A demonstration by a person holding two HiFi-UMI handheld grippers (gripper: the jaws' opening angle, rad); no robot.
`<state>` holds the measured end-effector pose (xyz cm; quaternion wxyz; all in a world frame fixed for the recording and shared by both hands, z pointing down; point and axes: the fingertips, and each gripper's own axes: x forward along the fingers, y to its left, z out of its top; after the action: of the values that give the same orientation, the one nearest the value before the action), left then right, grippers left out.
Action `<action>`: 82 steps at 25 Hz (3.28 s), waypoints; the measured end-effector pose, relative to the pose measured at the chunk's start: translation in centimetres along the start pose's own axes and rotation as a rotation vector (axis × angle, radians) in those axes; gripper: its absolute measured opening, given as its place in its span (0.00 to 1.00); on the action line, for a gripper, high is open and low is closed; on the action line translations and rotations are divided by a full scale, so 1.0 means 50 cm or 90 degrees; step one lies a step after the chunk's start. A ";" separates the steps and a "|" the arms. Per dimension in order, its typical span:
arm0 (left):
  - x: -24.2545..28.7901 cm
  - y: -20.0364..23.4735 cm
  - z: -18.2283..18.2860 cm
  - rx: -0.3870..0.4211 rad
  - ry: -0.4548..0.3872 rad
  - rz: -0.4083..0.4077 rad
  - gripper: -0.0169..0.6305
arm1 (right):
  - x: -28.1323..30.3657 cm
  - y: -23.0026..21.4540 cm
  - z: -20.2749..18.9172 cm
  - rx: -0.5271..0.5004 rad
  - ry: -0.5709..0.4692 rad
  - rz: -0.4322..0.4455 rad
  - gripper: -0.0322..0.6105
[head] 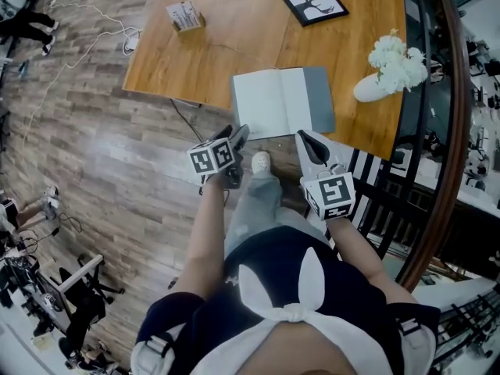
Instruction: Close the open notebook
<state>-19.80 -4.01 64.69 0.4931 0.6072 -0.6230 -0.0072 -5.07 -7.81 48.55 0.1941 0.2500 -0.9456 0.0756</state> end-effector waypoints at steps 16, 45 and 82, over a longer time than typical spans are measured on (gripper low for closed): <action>0.056 0.032 -0.035 -0.138 0.021 -0.069 0.40 | 0.011 -0.001 -0.010 0.003 0.012 0.007 0.05; -0.003 -0.020 0.017 -0.154 -0.070 -0.128 0.12 | -0.012 0.008 -0.021 0.000 0.012 0.000 0.05; -0.058 -0.126 0.092 0.053 -0.033 -0.028 0.11 | -0.063 -0.043 -0.017 0.008 -0.014 -0.044 0.05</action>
<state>-18.61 -6.14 56.75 0.4507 0.6404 -0.6219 -0.0079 -1.18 -8.08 48.18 0.1847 0.2847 -0.9379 0.0723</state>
